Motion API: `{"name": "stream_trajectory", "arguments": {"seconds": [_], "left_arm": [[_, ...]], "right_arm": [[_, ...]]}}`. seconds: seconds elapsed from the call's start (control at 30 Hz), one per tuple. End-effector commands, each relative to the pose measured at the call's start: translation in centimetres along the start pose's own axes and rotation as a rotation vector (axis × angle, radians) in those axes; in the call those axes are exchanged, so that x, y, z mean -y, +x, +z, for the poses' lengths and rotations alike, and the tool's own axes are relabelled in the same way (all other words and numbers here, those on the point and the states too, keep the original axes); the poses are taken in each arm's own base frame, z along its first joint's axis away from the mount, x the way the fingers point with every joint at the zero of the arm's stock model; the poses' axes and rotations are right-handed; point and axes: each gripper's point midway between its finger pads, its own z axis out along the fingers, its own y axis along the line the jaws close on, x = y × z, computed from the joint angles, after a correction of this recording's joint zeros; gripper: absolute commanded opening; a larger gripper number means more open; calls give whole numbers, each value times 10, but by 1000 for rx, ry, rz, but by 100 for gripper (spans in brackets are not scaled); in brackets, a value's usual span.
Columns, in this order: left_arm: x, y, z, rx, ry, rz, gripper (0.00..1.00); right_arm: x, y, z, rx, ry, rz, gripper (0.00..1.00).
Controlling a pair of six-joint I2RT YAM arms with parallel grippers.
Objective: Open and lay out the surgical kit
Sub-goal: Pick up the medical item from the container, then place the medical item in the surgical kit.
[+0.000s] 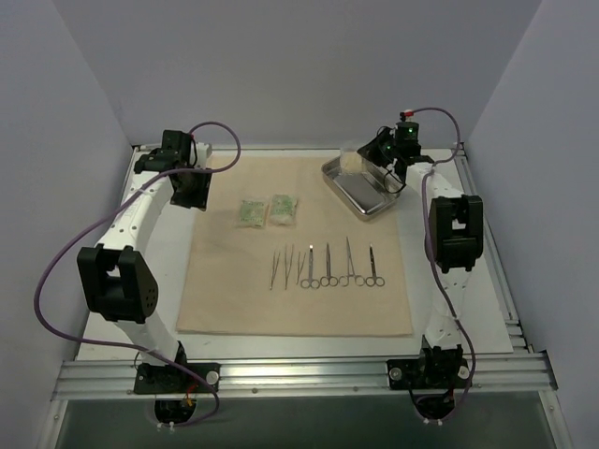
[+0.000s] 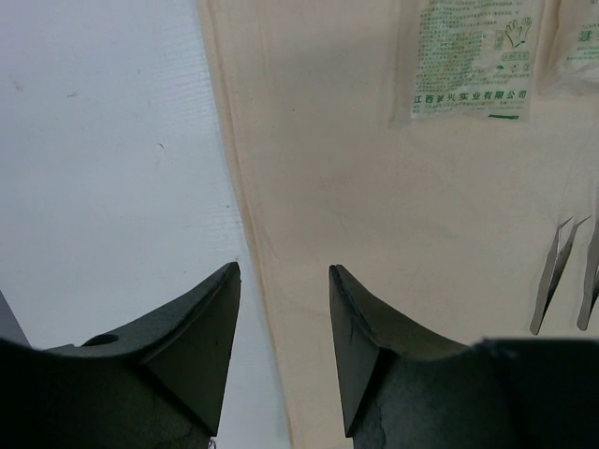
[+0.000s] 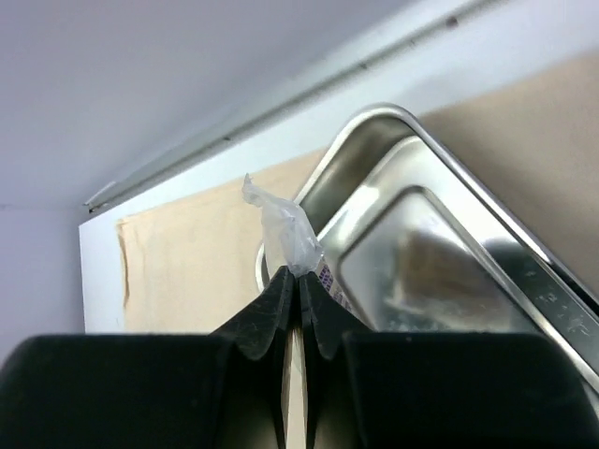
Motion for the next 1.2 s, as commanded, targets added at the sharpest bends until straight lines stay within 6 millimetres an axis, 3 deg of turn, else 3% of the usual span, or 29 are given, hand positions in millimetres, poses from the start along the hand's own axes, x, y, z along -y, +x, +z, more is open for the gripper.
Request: {"name": "stream_trajectory", "arguments": {"seconds": [0.0,0.2,0.3,0.33,0.37,0.43,0.57,0.6,0.63,0.7,0.73,0.83,1.1,1.17], "left_arm": [[-6,-16,-24,93,-19,2,52],[-4,-13,-28,98,-5,-4,52],[-4,-11,-29,98,5,-12,52],[-3,-10,-29,97,5,-17,52],[-3,-9,-29,95,8,-21,52],[-3,-9,-30,95,9,-25,52],[6,-12,-27,96,58,-26,52],[7,-12,-27,93,61,-28,52],[7,-12,-26,90,61,-28,52],[7,-14,-25,92,61,-26,51],[7,-13,-24,90,63,-20,51],[7,-15,-25,103,68,-11,51],[10,-10,-26,107,83,-7,51],[10,-9,-27,109,82,-2,52]], "right_arm": [[-69,-41,-48,123,-82,-169,0],[-102,-4,-71,20,-152,-243,0],[-118,36,-78,-53,-170,-270,0],[-111,48,-81,-90,-109,-274,0],[-119,60,-85,-95,-77,-299,0],[-99,65,-91,-80,85,-304,0],[-96,73,-106,-12,264,-426,0],[-102,87,-107,-25,285,-475,0],[-85,92,-108,-42,378,-537,0],[-86,99,-110,-49,425,-593,0],[-81,113,-109,-82,459,-629,0],[-71,121,-111,-70,546,-688,0],[-65,110,-103,81,821,-904,0],[-64,115,-90,78,852,-960,0]]}}
